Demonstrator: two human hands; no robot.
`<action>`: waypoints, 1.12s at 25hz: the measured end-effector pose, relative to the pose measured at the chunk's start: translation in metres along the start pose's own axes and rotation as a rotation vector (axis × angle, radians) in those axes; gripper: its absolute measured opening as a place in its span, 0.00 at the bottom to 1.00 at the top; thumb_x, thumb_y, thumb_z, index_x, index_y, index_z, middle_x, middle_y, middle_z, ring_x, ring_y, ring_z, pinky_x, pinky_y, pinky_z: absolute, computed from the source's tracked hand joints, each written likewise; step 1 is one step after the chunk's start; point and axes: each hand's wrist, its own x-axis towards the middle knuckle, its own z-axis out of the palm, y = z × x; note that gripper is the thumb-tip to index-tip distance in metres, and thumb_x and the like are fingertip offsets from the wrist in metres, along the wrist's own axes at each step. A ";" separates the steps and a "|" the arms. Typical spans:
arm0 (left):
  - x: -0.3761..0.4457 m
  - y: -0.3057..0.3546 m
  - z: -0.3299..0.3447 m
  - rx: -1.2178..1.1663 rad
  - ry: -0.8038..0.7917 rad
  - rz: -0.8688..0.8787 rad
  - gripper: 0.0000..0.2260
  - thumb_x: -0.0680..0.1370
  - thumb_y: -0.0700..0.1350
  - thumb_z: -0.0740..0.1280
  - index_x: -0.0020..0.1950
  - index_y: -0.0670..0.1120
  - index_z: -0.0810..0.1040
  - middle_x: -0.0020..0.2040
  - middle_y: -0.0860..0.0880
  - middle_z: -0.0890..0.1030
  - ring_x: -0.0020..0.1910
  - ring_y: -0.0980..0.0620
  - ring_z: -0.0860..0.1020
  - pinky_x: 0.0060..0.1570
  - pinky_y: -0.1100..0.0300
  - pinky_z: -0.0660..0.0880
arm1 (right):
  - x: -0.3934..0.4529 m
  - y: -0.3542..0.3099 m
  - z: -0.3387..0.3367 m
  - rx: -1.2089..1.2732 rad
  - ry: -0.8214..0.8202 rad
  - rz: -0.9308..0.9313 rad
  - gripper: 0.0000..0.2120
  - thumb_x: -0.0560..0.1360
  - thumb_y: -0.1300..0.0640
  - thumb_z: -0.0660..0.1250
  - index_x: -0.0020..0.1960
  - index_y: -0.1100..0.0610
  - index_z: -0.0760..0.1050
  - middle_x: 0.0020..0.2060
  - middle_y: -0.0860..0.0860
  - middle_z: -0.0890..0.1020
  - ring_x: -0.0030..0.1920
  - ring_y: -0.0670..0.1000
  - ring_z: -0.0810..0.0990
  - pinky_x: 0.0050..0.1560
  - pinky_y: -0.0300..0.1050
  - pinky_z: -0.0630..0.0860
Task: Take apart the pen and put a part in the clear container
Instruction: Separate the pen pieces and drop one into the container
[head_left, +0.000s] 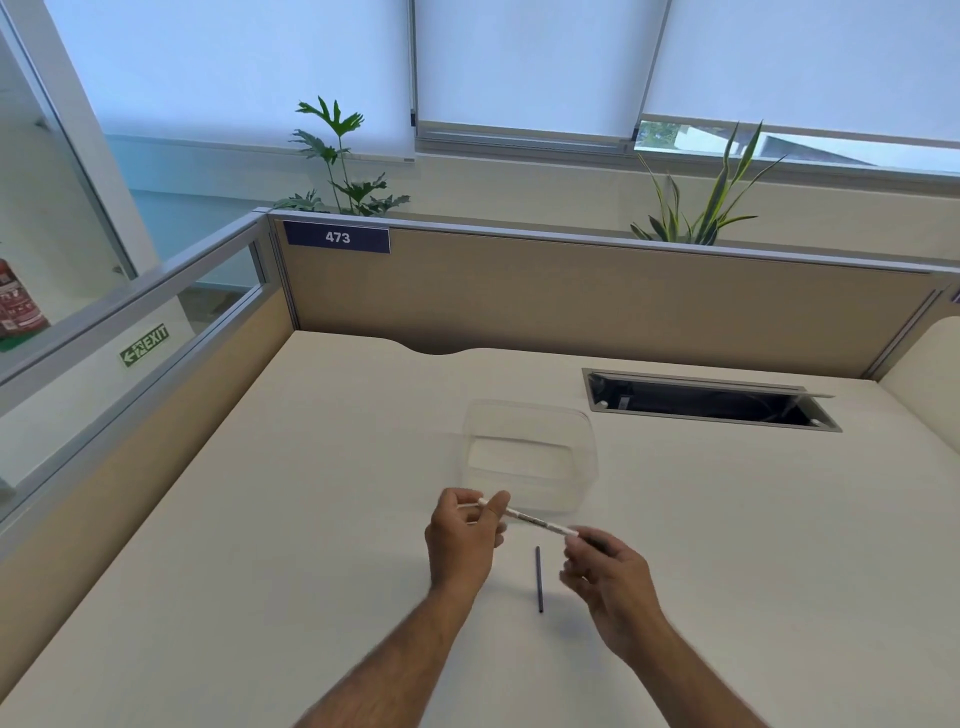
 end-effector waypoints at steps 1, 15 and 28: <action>-0.001 -0.005 -0.001 0.054 -0.022 -0.016 0.14 0.73 0.53 0.75 0.45 0.43 0.77 0.36 0.47 0.85 0.32 0.52 0.85 0.34 0.55 0.83 | 0.002 -0.005 -0.001 0.099 0.031 0.013 0.03 0.74 0.65 0.72 0.47 0.62 0.83 0.33 0.54 0.82 0.33 0.51 0.81 0.38 0.45 0.82; 0.004 -0.054 -0.034 1.054 -0.233 0.381 0.18 0.80 0.57 0.61 0.65 0.51 0.74 0.65 0.49 0.78 0.67 0.49 0.72 0.66 0.55 0.67 | 0.015 -0.012 0.016 -0.315 0.127 -0.493 0.07 0.75 0.63 0.73 0.49 0.52 0.83 0.42 0.50 0.88 0.44 0.52 0.87 0.44 0.44 0.84; 0.014 -0.086 -0.048 1.444 -0.402 0.428 0.41 0.72 0.72 0.36 0.79 0.50 0.41 0.80 0.46 0.39 0.78 0.46 0.36 0.70 0.42 0.27 | 0.012 -0.009 0.039 -0.671 0.024 -0.734 0.14 0.73 0.64 0.74 0.48 0.44 0.80 0.41 0.37 0.86 0.42 0.41 0.86 0.43 0.35 0.82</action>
